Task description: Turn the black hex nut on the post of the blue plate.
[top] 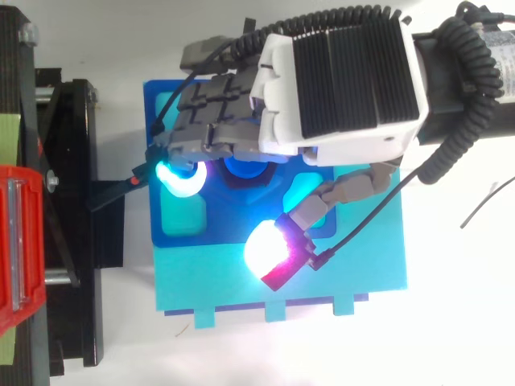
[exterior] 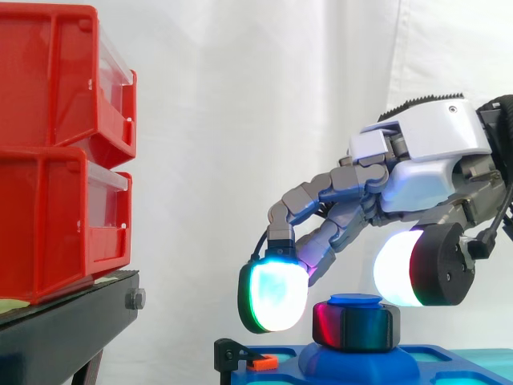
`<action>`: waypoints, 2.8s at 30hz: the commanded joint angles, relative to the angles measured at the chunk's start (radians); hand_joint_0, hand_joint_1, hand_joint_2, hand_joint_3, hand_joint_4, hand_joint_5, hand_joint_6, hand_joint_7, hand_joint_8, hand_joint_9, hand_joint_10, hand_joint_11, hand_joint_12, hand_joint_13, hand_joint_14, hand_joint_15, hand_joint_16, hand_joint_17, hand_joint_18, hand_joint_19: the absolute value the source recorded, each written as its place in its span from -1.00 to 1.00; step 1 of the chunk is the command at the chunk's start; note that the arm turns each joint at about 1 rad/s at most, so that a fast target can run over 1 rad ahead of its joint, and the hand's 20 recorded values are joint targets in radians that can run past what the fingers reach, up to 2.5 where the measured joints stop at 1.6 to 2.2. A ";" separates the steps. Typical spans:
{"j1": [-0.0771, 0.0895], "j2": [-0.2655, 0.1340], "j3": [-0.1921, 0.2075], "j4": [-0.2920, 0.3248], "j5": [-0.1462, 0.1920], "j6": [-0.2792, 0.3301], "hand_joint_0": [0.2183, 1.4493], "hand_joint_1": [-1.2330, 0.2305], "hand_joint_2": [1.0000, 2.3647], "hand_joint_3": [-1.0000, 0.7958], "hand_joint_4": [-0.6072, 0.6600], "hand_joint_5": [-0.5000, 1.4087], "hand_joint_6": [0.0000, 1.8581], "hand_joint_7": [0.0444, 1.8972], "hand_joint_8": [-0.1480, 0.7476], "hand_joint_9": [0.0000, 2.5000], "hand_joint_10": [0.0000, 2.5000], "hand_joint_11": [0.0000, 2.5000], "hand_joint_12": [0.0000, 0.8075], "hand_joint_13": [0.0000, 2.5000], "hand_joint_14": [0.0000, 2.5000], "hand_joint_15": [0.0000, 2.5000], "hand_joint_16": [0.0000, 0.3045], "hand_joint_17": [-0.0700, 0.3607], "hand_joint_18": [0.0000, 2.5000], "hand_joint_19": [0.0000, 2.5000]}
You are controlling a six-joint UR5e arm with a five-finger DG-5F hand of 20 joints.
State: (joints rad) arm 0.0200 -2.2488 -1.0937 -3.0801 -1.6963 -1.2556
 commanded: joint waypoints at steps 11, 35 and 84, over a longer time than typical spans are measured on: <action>-0.011 0.000 0.000 -0.020 -0.008 -0.015 -0.70 -0.07 -1.00 -0.44 0.54 -0.65 -0.46 0.07 0.19 -0.51 -1.00 -0.93 0.13 -0.57 -1.00 -0.94 -0.61 -0.05 -0.67 -0.86; -0.054 0.000 -0.002 -0.025 -0.057 -0.033 -0.69 -0.01 -1.00 -0.44 0.51 -0.66 -0.46 0.04 0.17 -0.51 -1.00 -0.94 0.13 -0.56 -1.00 -0.93 -0.61 -0.05 -0.67 -0.85; -0.022 0.002 0.006 0.032 -0.048 -0.010 -0.74 -0.06 -1.00 -0.44 0.50 -0.67 -0.46 -0.07 0.19 -0.52 -1.00 -0.94 0.19 -0.56 -1.00 -0.93 -0.57 0.00 -0.65 -0.83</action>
State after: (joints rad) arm -0.0092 -2.2477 -1.0906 -3.0467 -1.7508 -1.2678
